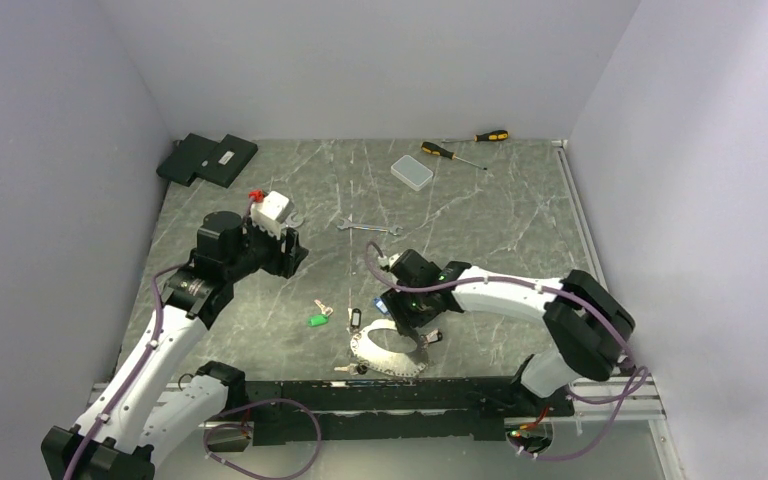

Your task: Put the keys on the keyring

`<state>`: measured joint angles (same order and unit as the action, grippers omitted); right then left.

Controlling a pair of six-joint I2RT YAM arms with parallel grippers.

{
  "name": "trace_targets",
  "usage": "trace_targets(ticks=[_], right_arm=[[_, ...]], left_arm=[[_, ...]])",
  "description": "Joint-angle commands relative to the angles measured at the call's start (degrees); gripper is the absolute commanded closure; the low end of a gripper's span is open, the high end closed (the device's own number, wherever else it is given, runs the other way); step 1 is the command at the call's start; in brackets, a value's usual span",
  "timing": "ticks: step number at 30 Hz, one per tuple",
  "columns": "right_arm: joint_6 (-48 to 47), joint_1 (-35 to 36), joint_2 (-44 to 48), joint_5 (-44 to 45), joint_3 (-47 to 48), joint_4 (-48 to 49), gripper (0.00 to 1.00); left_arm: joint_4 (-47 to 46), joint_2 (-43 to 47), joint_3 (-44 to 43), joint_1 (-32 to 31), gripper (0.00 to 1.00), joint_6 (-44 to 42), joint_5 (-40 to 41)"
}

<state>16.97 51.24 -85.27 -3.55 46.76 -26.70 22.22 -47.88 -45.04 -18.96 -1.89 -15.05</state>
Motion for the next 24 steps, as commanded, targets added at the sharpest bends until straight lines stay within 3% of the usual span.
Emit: trace_targets(ticks=[1,11,15,17,24], right_arm=[[-0.1,1.22,-3.47,1.97,2.08,0.24,0.43],[-3.9,4.47,-10.59,5.44,5.46,-1.48,0.48],[-6.05,4.79,-9.91,0.67,5.42,0.44,0.39],[-6.41,4.99,-10.14,2.29,5.27,0.36,0.38],[-7.48,4.38,-15.77,14.84,9.21,-1.02,0.6]], left_arm=[[-0.14,0.81,-2.27,-0.11,0.36,0.05,1.14],[-0.1,0.33,-2.35,-0.11,0.36,-0.18,1.51],[-0.2,0.18,-2.16,-0.11,0.36,-0.22,1.84],[-0.04,-0.04,-2.31,-0.11,0.36,-0.21,1.96],[0.11,0.23,-2.38,-0.11,0.36,-0.26,2.18]])
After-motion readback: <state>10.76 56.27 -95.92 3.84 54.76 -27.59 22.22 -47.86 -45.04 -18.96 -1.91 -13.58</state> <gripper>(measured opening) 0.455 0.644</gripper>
